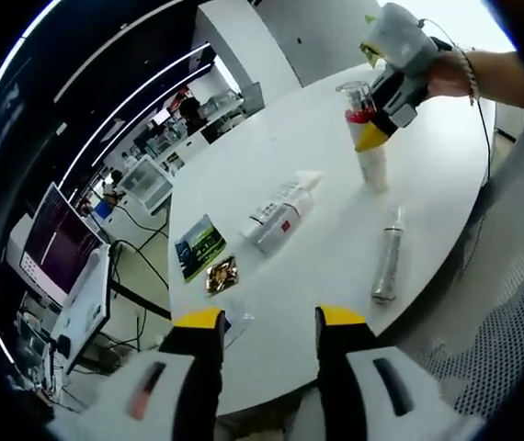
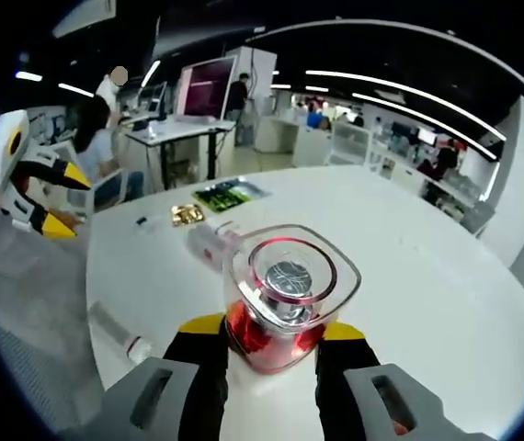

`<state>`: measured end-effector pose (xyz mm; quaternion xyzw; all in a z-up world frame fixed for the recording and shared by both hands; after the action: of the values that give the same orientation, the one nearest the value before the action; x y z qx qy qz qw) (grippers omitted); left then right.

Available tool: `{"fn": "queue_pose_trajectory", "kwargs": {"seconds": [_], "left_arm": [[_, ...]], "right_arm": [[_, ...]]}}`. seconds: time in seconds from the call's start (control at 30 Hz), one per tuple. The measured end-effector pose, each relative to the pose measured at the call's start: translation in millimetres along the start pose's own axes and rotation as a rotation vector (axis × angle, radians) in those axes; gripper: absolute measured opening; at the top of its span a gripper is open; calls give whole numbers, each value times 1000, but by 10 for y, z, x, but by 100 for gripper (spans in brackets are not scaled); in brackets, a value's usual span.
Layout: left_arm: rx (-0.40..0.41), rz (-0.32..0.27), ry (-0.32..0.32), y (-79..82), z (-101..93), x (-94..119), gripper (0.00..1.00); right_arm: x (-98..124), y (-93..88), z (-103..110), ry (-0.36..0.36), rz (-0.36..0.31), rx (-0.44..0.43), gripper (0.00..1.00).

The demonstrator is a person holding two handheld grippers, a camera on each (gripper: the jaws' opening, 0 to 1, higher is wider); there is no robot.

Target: Arrange the skincare products in the storage area until every visible bottle or jar stands upright without overlapping.

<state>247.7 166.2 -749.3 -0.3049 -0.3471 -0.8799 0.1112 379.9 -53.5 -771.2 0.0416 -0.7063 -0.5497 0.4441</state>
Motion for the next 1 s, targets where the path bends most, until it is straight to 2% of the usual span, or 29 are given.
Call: {"fn": "queue_pose_trajectory", "kwargs": {"seconds": [0.4, 0.83, 1.0], "left_arm": [[-23, 48, -23, -63, -61, -3, 40], [-13, 49, -6, -59, -37, 12, 39], [-40, 56, -8, -58, -59, 3, 40]], "right_arm": [[-3, -19, -30, 23, 11, 10, 32], [9, -51, -84, 9, 18, 5, 33], [5, -57, -76, 5, 21, 6, 33]]}}
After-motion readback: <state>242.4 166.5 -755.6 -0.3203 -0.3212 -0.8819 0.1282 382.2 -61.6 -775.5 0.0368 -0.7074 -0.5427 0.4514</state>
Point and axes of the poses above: the point that each gripper's makers call its tool centre point, and the gripper's own axes: x roughly backward along the fingers, z roughly to its left, y roughly out of its top, the point moved 1 cm from there along x, roughly backward along the fingers, and after that the axes turned 11 degrees about -x, right-handed, at the moved point
